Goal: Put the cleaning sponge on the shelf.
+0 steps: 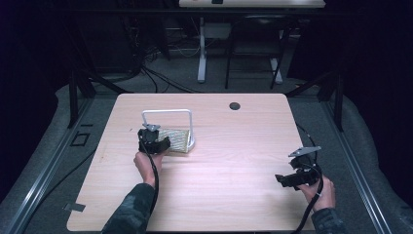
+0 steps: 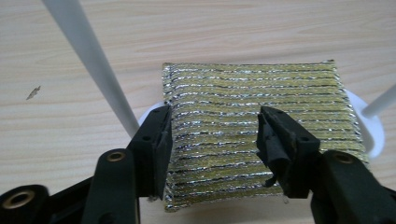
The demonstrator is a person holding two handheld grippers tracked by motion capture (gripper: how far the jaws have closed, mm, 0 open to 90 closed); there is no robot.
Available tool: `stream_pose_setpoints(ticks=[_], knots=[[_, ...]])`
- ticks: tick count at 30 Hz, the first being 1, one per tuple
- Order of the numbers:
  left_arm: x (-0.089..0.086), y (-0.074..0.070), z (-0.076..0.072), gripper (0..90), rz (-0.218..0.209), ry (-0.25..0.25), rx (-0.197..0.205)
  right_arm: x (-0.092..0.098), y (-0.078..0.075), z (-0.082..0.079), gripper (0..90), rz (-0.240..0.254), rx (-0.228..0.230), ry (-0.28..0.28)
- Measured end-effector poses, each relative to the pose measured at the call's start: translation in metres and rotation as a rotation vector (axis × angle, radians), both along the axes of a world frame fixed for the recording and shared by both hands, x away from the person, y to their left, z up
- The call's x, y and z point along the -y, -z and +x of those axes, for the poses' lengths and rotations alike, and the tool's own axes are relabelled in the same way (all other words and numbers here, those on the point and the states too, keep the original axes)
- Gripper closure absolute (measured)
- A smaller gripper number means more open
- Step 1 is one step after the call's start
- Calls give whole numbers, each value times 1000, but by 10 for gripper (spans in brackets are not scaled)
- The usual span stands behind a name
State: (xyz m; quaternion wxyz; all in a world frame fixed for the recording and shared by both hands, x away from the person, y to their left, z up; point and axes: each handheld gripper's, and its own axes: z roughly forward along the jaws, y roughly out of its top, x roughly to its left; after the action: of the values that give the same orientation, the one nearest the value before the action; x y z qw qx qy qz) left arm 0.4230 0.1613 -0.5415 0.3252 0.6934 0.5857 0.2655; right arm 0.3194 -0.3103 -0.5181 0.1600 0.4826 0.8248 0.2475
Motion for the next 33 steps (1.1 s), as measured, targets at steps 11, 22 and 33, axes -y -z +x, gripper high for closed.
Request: stream_pose_setpoints(ticks=[11, 22, 33], knots=[[2, -15, -10, 308, -2, 100, 5, 0, -1, -1, 93, 3, 7, 5], [-16, -43, -32, 202, 11, 185, 7, -1, -2, -1, 93, 4, 7, 3], [-42, -59, -58, 144, 16, 207, 7, -3, -1, -1, 96, 6, 8, 1]])
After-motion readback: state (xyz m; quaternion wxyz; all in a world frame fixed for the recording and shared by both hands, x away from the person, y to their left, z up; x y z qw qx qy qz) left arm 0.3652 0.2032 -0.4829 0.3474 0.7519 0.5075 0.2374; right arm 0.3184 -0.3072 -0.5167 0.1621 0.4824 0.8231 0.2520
